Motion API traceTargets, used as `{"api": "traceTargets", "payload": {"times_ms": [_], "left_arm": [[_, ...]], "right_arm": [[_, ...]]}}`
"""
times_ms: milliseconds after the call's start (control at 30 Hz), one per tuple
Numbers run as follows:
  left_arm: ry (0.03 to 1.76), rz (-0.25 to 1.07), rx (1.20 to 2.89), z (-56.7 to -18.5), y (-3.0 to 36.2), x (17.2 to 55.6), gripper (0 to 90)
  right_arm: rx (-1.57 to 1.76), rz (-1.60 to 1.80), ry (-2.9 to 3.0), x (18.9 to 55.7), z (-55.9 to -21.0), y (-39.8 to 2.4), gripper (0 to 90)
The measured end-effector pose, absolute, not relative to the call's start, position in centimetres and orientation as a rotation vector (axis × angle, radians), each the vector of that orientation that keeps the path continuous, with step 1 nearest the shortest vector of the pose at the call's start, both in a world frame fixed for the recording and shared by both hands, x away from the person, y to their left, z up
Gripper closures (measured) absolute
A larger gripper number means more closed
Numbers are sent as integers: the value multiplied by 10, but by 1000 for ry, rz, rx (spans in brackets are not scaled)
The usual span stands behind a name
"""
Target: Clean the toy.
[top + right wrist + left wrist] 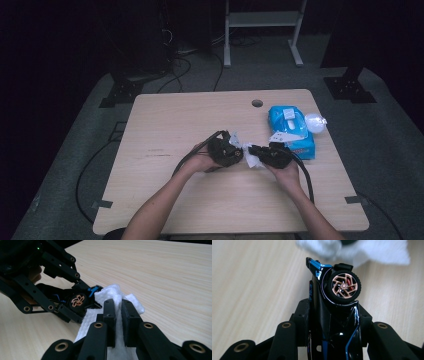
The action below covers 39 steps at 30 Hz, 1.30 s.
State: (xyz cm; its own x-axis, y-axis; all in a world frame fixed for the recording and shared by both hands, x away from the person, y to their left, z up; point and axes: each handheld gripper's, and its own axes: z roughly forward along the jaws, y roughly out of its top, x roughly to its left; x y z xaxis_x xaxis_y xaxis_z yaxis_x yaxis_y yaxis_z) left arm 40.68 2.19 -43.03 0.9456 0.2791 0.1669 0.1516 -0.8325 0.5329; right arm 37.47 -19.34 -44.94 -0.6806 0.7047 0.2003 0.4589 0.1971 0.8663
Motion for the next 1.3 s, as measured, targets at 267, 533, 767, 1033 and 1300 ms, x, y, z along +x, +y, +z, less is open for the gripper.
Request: {"api": "traceTargets", "payload": {"times_ms": [267,533,767,1033,1300], "left_arm": [[304,349,2310,-407,48,388,571],[313,325,2198,-412,61,372,571],[310,317,2174,-409,72,366,571],[307,317,2164,-410,74,364,571],[290,321,2143,-407,72,362,571]], "right_arm": [[1035,1630,2160,365,-423,-193,821],[842,1715,2190,344,-395,-165,823],[890,1687,2202,349,-402,-171,823],[932,1721,2219,351,-408,-174,823],[837,1776,2218,344,-390,-161,822]]}}
